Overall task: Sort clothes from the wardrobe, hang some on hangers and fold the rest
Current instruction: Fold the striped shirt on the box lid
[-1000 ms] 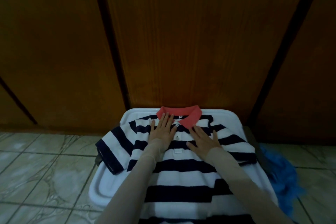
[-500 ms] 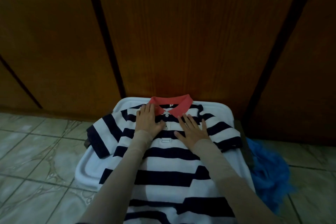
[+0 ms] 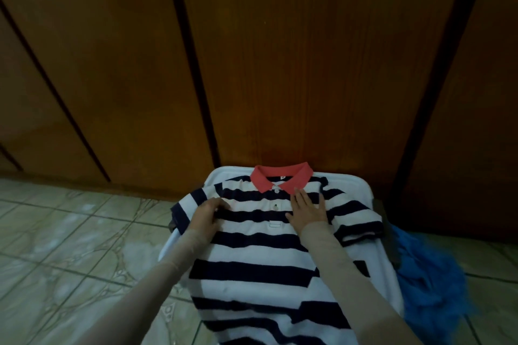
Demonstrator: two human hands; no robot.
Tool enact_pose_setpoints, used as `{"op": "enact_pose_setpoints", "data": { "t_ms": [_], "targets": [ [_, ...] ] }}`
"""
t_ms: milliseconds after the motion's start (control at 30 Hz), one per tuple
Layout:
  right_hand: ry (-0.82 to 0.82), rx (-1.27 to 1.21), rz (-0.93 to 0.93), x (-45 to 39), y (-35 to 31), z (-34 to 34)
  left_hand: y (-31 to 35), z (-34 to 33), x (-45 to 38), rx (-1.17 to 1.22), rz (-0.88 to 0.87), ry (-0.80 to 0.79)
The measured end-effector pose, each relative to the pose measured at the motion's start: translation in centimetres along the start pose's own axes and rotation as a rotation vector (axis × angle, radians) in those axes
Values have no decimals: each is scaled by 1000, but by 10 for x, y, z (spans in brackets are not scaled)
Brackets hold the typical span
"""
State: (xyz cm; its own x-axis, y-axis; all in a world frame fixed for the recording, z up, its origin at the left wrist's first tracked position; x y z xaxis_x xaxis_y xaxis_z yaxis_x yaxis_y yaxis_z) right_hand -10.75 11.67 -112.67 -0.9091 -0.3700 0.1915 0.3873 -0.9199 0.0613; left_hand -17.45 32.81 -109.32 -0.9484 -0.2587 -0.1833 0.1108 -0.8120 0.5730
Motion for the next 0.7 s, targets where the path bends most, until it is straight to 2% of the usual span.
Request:
{"op": "enact_pose_setpoints", "data": {
  "t_ms": [133,233,300,367,567,700],
  "targets": [
    [72,-95,45,16,-27,11,-11,9,10,126,109,-2],
    [76,-182,98,21,-46,14,-22,14,17,6,-31,-64],
    [99,-228,144,24,-59,17,-30,14,22,14,-44,-123],
    [112,-280,171,30,-71,22,-31,15,24,85,-16,-115],
    [23,-627,84,48,-94,31,-13,0,23,-44,-145,-153],
    [-77,-630,84,50,-103,20,-16,-3,19,-143,-202,-202]
  ]
}}
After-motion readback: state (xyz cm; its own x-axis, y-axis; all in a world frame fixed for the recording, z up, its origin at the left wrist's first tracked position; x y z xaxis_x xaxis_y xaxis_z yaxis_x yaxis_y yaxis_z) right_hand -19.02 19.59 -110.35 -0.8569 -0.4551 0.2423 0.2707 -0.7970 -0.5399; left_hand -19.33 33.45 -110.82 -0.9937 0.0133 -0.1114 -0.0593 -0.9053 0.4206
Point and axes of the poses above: each hand's wrist, its own x-axis away from the middle knuckle, its own z-axis out of the back of the hand, y = z × x, the point moved 8 cm from there along -x, towards the middle knuckle, and after that the axes turned 2 degrees about y, right-handed, at the moved point
